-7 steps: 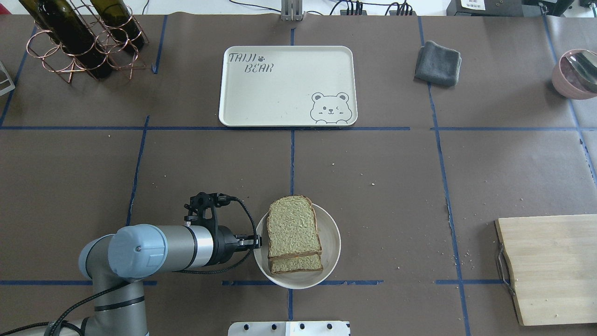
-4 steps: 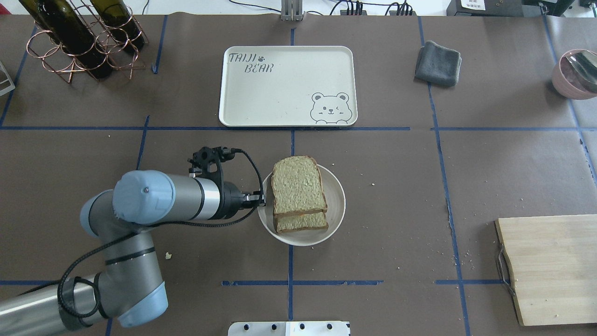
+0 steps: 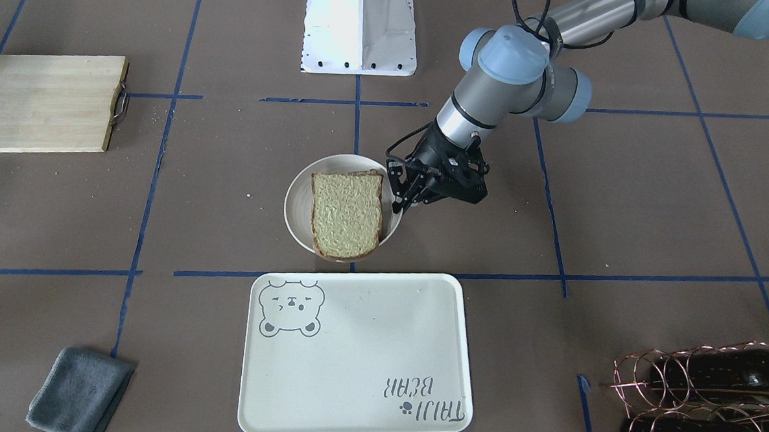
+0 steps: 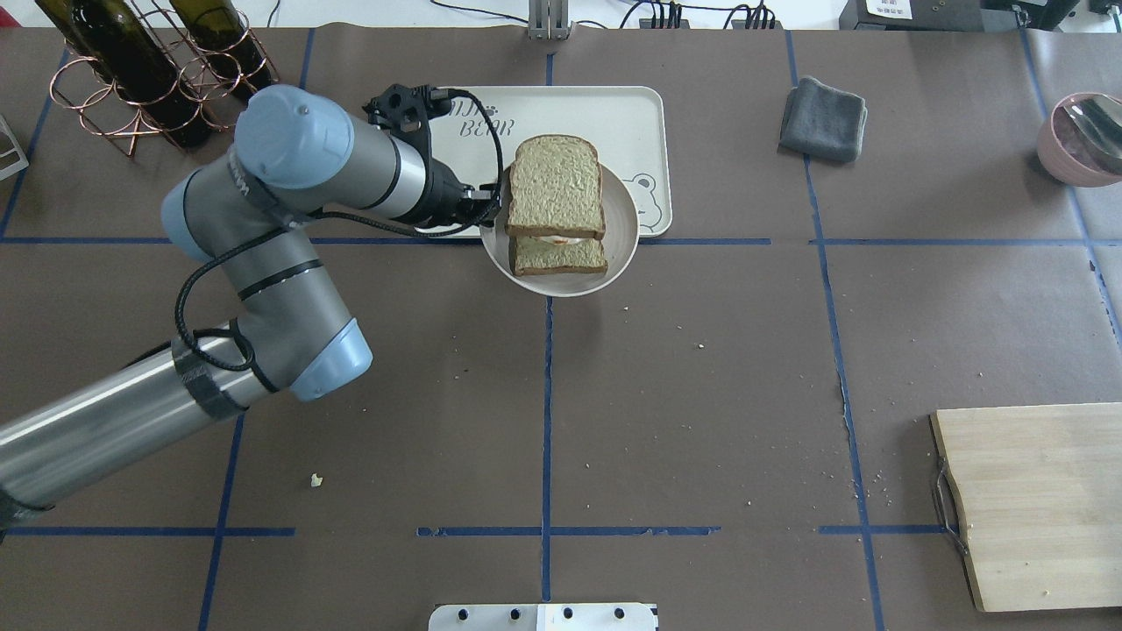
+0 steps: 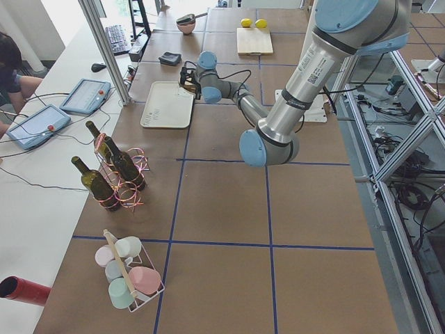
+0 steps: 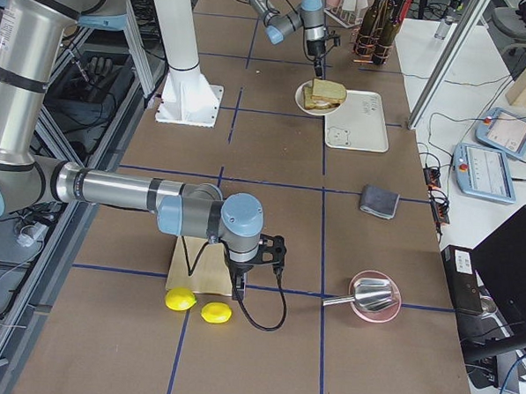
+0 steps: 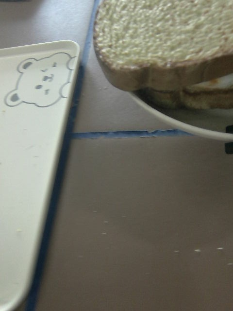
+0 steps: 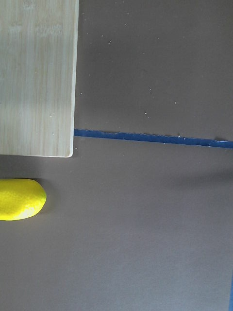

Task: Make sandwich and place on tray
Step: 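Carry the plate with the left gripper onto the white bear tray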

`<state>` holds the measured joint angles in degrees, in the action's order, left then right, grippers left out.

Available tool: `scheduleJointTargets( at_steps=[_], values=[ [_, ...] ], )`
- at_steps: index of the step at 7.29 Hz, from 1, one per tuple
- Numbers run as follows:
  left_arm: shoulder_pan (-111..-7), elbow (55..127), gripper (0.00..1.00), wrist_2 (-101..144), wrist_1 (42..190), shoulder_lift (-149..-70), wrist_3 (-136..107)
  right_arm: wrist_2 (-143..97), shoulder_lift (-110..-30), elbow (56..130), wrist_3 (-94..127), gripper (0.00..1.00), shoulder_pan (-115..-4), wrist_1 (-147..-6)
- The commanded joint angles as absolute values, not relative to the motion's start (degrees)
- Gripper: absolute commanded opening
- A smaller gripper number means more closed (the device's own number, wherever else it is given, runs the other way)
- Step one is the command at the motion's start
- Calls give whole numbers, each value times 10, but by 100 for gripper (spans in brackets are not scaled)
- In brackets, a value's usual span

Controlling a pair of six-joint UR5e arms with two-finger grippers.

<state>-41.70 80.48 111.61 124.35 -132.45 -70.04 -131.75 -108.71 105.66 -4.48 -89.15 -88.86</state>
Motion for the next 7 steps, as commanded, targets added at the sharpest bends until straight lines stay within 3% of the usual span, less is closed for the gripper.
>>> scheduleJointTargets(
  at_steps=[1, 3, 6, 7],
  values=[
    [-467, 649, 0, 1150, 1250, -1427, -651, -1318, -1086, 1057, -45, 100, -892, -889],
    [-469, 506, 0, 1150, 1351, -1473, -648, -1317, -1087, 1056, -45, 100, -892, -889],
    [-464, 406, 0, 1117, 1409, -1499, -646, -1317, -1089, 1056, -46, 100, -892, -889],
    [-459, 405, 0, 1113, 1411, -1499, -646, -1317, -1089, 1056, -45, 100, -892, -889]
  ],
)
